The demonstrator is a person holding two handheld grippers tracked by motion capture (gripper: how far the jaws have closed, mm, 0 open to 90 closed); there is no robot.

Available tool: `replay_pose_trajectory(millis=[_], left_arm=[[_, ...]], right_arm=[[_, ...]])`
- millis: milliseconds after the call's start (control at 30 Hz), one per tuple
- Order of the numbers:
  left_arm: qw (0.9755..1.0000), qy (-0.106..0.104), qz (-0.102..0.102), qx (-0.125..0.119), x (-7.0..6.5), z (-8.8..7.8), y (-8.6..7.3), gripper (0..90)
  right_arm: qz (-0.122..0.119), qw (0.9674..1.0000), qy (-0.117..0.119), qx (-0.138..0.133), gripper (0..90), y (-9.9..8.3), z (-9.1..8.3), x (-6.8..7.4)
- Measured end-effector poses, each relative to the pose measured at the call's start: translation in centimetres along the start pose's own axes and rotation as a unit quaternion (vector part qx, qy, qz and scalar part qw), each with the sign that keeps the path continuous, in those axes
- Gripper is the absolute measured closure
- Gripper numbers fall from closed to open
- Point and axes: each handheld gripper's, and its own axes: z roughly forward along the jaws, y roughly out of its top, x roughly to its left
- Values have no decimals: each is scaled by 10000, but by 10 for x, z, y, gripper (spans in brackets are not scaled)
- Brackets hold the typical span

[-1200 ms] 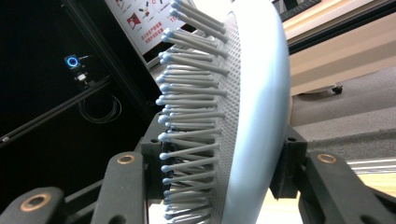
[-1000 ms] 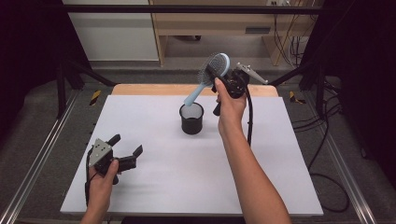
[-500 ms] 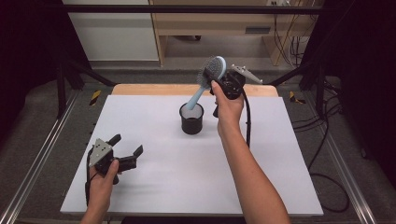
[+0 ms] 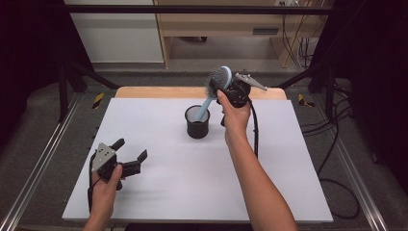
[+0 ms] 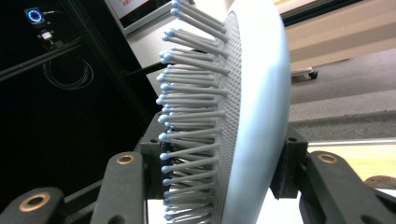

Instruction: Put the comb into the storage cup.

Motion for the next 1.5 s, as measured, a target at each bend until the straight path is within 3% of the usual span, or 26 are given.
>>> replay_pose_trajectory(millis=[467,1500], left_arm=[[10000,5,-8,-5,1,0,0,18],[10000,44,-47,-22,5,-2,0,18]], right_arm=[[-152,9997,-3,177,508,-15,8,1],[-108,9995,-54,295,507,-35,21,-1]])
